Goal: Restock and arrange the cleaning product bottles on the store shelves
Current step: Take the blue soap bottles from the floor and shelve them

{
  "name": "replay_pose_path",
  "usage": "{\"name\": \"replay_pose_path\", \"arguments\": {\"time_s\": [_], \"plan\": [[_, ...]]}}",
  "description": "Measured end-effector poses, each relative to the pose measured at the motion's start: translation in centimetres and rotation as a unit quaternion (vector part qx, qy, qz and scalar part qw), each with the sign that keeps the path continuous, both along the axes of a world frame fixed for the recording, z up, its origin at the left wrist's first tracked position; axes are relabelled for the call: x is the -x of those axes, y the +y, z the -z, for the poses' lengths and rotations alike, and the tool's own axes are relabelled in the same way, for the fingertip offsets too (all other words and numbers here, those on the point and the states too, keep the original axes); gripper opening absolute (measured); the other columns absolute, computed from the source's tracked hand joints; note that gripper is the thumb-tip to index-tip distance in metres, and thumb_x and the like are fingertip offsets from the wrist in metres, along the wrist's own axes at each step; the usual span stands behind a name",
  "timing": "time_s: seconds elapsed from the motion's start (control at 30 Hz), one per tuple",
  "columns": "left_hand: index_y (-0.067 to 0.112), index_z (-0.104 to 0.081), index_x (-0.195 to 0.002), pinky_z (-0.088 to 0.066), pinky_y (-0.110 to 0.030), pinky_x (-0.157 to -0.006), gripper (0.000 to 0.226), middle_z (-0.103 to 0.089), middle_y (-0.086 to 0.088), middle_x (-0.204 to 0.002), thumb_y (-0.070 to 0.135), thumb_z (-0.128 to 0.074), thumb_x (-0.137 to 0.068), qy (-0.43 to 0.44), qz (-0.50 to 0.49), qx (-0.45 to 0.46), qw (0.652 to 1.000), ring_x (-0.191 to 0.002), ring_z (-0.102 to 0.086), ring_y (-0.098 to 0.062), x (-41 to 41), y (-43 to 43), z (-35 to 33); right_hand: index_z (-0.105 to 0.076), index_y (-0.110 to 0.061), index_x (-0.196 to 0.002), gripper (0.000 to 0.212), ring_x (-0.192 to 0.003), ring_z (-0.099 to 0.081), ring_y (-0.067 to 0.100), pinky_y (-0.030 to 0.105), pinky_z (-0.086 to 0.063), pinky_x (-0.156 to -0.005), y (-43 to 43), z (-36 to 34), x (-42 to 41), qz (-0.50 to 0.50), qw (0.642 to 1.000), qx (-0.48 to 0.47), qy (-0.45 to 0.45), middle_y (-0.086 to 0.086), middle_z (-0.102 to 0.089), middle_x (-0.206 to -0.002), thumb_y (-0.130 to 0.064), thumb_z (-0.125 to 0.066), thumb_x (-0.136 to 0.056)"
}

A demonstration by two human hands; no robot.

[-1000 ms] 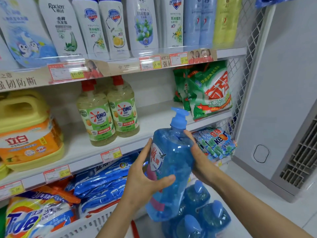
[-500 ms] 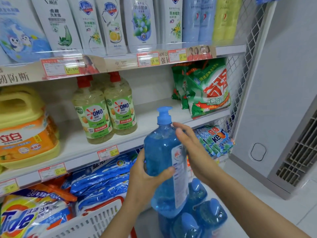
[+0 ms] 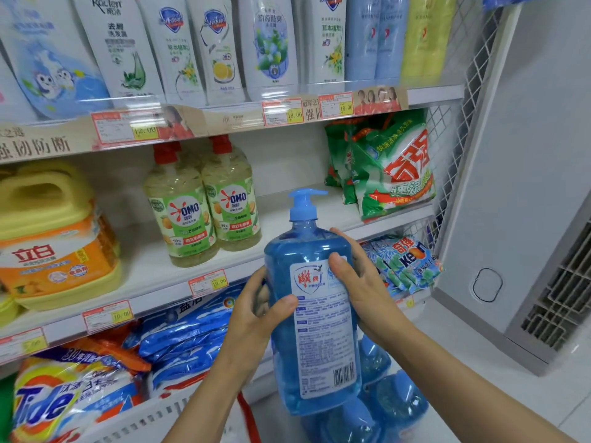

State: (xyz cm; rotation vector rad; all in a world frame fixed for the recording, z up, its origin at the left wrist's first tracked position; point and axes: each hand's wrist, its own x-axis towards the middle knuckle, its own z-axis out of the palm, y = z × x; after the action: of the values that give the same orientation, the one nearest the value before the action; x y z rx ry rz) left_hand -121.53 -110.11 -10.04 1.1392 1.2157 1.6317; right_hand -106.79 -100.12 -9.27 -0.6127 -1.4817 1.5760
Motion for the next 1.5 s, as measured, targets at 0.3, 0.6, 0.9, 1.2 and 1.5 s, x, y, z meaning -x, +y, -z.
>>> {"name": "replay_pose_path", "arguments": {"time_s": [0.3,0.6,0.9,1.2,1.5], "plan": [[0.044,-0.054,-0.127,-0.055,-0.027,-0.081,0.079,-0.069,0.026,-0.105,0.056,-0.081,-0.053,0.263,-0.178,0.004,0.948,-0.095,-0.067,0.004,-2.1,-0.8,-1.3,-0.031,-0.041,-0.138,0.106,-0.13,-0.05,0.01,0.037,-0.047,-0.107,-2.2,-0.2,2.2,0.116,0.983,-0.132,-0.059,-0.007,-0.046,-0.141,-0.063,-0.087,-0.05],[0.026,-0.057,-0.136,-0.039,-0.057,-0.109,0.08,-0.059,-0.007,-0.138,0.067,-0.075,-0.069,0.05,0.105,0.111,0.987,-0.132,-0.051,-0.033,1.8,0.3,1.9,-0.036,-0.027,-0.144,0.111,-0.111,-0.067,0.026,0.04,-0.056,-0.089,-0.5,-0.7,-0.7,-0.101,0.994,-0.034,0.025,-0.002,-0.068,-0.123,-0.046,-0.095,-0.051],[0.015,-0.065,-0.095,-0.055,-0.02,-0.061,0.075,-0.075,-0.001,-0.086,0.057,-0.09,-0.037,0.034,-0.045,0.089,0.994,-0.071,-0.071,-0.006,1.2,0.1,0.9,-0.051,-0.036,-0.138,0.068,-0.129,-0.054,0.009,0.043,-0.043,-0.11,0.4,-3.0,-2.3,-0.024,0.989,-0.119,-0.086,-0.013,-0.058,-0.138,-0.059,-0.066,-0.076],[0.04,-0.048,-0.105,-0.053,-0.041,-0.084,0.105,-0.063,0.025,-0.104,0.096,-0.062,-0.016,0.306,-0.165,0.207,0.915,-0.098,-0.062,-0.005,0.6,-0.1,3.6,-0.06,-0.025,-0.116,0.047,-0.077,-0.057,0.003,0.022,-0.046,-0.069,1.3,-4.1,-0.9,0.03,0.928,-0.252,-0.273,-0.021,-0.061,-0.089,-0.046,-0.077,-0.078],[0.046,-0.042,-0.12,-0.05,-0.033,-0.087,0.097,-0.055,0.023,-0.119,0.071,-0.079,-0.034,0.301,-0.145,0.173,0.926,-0.107,-0.056,-0.003,1.0,0.8,5.8,-0.049,-0.023,-0.1,0.03,-0.072,-0.049,0.0,0.018,-0.035,-0.062,2.0,-1.2,-0.6,0.029,0.898,-0.334,-0.285,-0.012,-0.055,-0.085,-0.025,-0.076,-0.086]]}}
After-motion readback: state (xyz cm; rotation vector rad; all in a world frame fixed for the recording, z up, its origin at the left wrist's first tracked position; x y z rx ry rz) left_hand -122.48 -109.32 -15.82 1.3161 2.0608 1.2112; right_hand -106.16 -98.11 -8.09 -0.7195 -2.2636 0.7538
